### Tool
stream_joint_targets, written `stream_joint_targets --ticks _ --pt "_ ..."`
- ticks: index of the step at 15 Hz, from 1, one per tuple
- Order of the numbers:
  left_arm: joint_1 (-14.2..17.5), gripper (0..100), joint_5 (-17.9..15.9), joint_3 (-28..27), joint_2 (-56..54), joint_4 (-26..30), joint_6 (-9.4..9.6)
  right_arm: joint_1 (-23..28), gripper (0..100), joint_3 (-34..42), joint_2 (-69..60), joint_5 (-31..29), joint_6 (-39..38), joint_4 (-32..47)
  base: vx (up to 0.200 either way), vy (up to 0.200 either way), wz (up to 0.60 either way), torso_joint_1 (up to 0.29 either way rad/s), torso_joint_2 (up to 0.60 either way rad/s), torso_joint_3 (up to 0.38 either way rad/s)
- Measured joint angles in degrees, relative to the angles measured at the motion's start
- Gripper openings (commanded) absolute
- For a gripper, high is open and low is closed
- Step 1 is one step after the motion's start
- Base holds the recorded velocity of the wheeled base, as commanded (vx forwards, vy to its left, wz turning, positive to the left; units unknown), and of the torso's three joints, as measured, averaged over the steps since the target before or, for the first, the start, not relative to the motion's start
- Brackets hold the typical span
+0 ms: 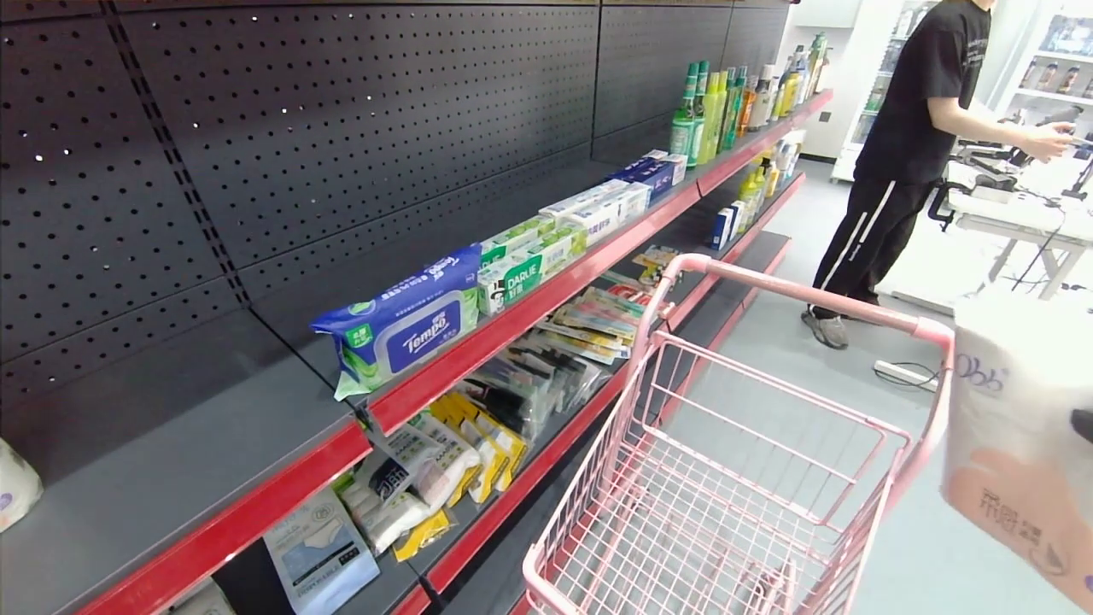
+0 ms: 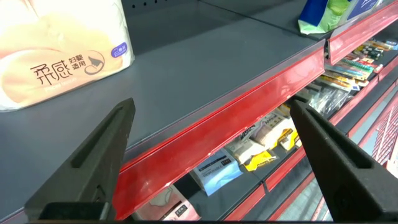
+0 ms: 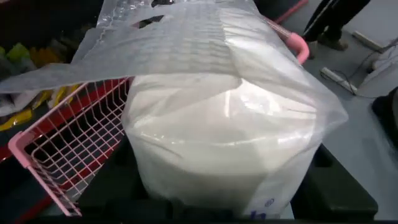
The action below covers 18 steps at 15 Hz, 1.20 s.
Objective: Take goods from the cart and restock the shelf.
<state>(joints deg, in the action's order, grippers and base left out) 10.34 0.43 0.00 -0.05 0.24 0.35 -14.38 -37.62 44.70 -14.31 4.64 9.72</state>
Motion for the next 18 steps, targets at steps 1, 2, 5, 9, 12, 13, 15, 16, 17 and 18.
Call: stream_joint_targets --ticks 1,2,5,9,12,13,15,16,17,18 --pt "0.0 100 0.0 0.0 0.0 0.0 0.0 2.6 0 1.7 -2.5 0.2 0.0 0.0 0.0 0.0 0.0 0.0 0.0 0.0" --pt "0.0 100 0.0 0.0 0.0 0.0 0.0 5.2 0 3.3 -4.8 0.0 0.0 0.1 0.0 0.0 0.0 0.0 0.0 0.0" --pt "0.0 100 0.0 0.0 0.0 0.0 -0.02 12.1 0 6.6 -8.9 0.3 0.1 0.0 0.0 0.0 0.0 0.0 0.0 0.0" --pt "0.0 100 0.1 0.0 0.0 0.0 0.0 14.5 0 10.7 -12.8 0.0 0.3 -0.1 0.0 0.0 0.0 0.0 0.0 0.0" --pt "0.0 100 0.1 0.0 0.0 0.0 -0.02 14.9 0 12.5 -14.6 -0.4 0.9 0.0 0.0 0.0 0.0 0.0 0.0 0.0" --pt "0.0 100 0.1 0.0 0.0 0.0 0.0 15.2 0 12.8 -15.0 -0.5 1.0 0.0 0.0 0.0 0.0 0.0 0.0 0.0" --pt "0.0 100 0.1 0.0 0.0 0.0 -0.02 15.4 0 13.3 -15.6 -0.5 1.0 0.0 0.0 0.0 0.0 0.0 0.0 0.0" --pt "0.0 100 0.1 0.0 0.0 0.0 -0.02 15.4 0 13.6 -15.8 -0.5 1.0 0.0 0.0 0.0 0.0 0.041 -0.07 -0.061" --pt "0.0 100 0.1 0.0 0.0 0.1 0.0 15.4 0 13.9 -16.0 -0.5 1.0 0.0 0.0 0.0 0.0 0.124 -0.29 -0.163" --pt "0.0 100 0.1 0.0 0.0 0.0 0.0 15.4 0 14.2 -16.3 -0.5 1.1 0.0 0.0 0.0 0.0 0.154 -0.36 -0.198"
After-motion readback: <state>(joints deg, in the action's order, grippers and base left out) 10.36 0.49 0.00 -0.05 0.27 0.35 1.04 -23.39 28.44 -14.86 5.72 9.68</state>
